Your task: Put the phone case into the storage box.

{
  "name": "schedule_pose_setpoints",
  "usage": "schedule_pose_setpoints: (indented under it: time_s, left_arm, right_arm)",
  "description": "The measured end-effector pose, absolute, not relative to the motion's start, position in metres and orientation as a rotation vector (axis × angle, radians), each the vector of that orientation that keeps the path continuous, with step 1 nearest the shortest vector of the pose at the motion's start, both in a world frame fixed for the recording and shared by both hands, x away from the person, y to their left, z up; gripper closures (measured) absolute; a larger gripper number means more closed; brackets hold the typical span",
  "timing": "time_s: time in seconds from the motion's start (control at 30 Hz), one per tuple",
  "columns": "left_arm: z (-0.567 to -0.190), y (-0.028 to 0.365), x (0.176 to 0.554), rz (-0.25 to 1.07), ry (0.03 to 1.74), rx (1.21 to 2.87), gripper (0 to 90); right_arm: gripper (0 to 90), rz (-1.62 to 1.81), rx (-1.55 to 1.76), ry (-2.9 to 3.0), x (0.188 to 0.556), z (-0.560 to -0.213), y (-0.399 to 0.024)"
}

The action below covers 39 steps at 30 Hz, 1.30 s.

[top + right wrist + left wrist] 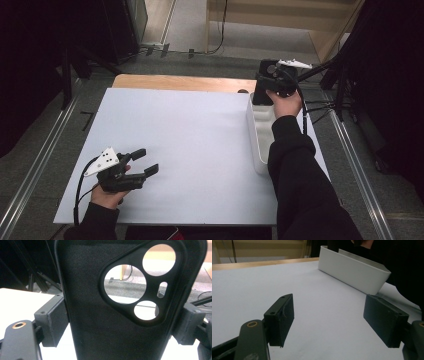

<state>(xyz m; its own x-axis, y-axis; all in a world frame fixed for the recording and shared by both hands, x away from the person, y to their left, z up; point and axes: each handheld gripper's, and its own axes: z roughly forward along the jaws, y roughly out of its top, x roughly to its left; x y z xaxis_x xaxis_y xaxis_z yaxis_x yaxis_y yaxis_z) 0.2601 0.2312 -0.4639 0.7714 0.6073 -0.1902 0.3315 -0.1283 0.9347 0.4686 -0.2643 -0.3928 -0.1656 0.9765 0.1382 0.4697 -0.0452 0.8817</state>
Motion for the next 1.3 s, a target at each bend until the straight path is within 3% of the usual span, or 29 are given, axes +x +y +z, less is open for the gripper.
schedule_pose_setpoints:
  time_s: [1.3]
  left_arm:
    - [-0.463, 0.231, 0.259, 0.289, 0.733, 1.735, 24.3]
  right_arm:
    - [12.6, 1.073, 1.632, 1.761, 0.477, -0.432, -0.258]
